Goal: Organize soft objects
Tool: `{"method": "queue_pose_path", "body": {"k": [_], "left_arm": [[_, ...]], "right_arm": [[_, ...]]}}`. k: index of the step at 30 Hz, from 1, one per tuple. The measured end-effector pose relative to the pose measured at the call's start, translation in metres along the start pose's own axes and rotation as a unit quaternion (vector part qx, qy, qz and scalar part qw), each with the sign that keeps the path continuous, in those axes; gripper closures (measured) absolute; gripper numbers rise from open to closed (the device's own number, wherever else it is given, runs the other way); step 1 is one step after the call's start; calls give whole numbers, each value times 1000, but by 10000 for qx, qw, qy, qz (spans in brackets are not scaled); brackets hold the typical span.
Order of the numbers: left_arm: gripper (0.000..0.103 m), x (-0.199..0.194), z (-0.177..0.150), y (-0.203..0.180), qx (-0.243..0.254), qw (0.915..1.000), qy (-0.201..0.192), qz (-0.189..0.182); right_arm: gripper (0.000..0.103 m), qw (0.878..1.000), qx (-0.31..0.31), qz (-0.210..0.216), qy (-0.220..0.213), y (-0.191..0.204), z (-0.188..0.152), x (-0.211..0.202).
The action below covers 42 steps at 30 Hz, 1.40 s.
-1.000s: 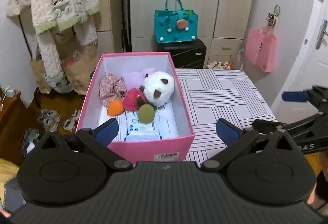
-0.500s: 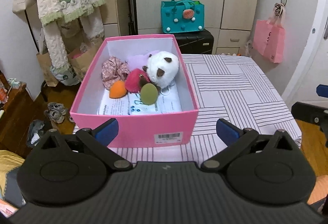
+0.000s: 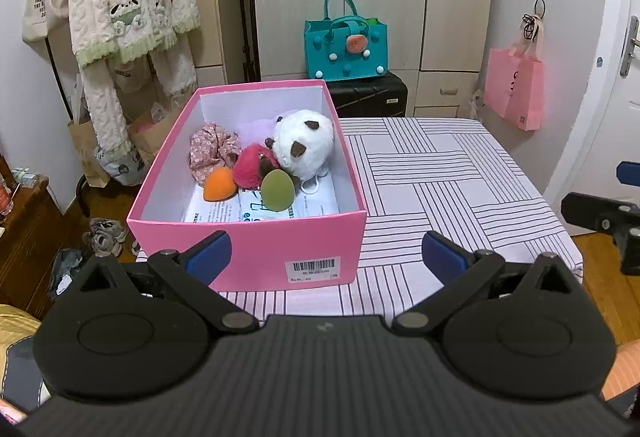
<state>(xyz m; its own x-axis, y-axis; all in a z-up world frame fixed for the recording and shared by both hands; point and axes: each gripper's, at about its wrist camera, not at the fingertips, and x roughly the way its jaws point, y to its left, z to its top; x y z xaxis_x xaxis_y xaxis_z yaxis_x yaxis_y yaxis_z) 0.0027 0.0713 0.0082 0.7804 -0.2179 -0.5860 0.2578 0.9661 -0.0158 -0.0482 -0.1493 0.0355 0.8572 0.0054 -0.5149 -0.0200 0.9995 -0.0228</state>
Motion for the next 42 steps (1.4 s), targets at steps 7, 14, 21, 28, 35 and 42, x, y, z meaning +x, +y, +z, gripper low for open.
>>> {"method": "queue_pose_path", "body": {"k": [7,14,21,28,35,42], "left_arm": [[0,-3,-8,-2,50,9997,-254,9],[0,-7,-15,-1,76,9988,-489,-61],[0,-6,-22,0,23,9978,-665,-53],[0,-1,-26,4,-16,9974,-721,63],[0,1,-28,6,-6,9969,-759,181],[0,0,-30,4,81,9966,-788,226]], "right_arm": [[2,9995,-95,-79,-292,3,-6,-7],[2,9981,-240,-264,-494,8,-14,-10],[2,9970,-330,-394,-572,9,-20,-9],[2,9970,-245,-486,-555,10,-28,-2],[2,9963,-318,-562,-566,13,-32,0],[2,9959,-237,-590,-644,11,-33,-3]]}}
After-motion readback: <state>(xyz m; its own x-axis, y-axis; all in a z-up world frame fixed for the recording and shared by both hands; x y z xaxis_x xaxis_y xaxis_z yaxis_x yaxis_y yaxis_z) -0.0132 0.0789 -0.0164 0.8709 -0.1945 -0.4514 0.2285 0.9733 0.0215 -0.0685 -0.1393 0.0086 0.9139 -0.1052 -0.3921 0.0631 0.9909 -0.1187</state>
